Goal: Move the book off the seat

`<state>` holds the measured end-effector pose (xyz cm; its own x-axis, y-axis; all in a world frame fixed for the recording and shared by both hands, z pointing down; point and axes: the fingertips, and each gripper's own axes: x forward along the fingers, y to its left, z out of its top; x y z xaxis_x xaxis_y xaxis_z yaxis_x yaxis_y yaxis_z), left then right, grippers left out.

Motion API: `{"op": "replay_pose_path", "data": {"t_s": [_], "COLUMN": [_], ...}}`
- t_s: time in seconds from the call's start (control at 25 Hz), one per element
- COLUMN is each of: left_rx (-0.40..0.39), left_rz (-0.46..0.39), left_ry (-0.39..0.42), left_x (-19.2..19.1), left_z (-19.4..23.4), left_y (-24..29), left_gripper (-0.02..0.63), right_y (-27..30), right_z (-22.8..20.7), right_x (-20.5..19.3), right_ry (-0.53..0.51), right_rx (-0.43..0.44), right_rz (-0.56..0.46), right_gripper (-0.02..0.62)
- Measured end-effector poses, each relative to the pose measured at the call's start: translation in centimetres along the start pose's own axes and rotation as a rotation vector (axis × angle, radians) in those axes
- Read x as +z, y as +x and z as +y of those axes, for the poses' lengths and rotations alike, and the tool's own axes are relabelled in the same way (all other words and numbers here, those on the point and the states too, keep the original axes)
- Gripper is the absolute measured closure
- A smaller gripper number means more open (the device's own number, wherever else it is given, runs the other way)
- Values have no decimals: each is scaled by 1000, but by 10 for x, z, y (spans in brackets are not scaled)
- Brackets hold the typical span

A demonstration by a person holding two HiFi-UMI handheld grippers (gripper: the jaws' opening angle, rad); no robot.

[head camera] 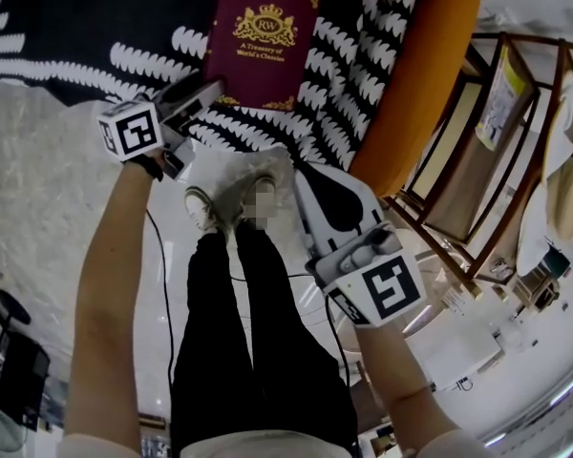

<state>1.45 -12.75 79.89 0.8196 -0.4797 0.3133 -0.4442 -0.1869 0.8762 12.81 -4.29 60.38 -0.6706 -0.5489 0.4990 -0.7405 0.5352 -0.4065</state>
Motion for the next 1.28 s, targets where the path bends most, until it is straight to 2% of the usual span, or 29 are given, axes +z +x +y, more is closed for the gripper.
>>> {"op": "replay_pose_path", "data": {"t_s": [0.32,0.48,0.76,1.04,1.28], "left_rx": [-21,-45,-101,-180,-217], "left_rz": [-68,-99,-73,-58,-18], "left_ry": [-2,62,136,131,109], "left_x": [3,12,10,5,-10], "left_z": [-9,-29,-73,-120,-138], "left_y": [-29,-42,-56,-53,-43], "left_gripper": [374,376,377,383,391], "right_y": [12,12,-4,-36,-62], "right_z": [27,42,61,68,60], "right_x": [4,8,25,33,28], "right_ry": [-15,-20,-27,-6,19], "right_rx": [14,21,-13,-82,-136], "right_rz": [6,3,-28,-60,-79], "right_gripper": [574,574,574,574,574]}}
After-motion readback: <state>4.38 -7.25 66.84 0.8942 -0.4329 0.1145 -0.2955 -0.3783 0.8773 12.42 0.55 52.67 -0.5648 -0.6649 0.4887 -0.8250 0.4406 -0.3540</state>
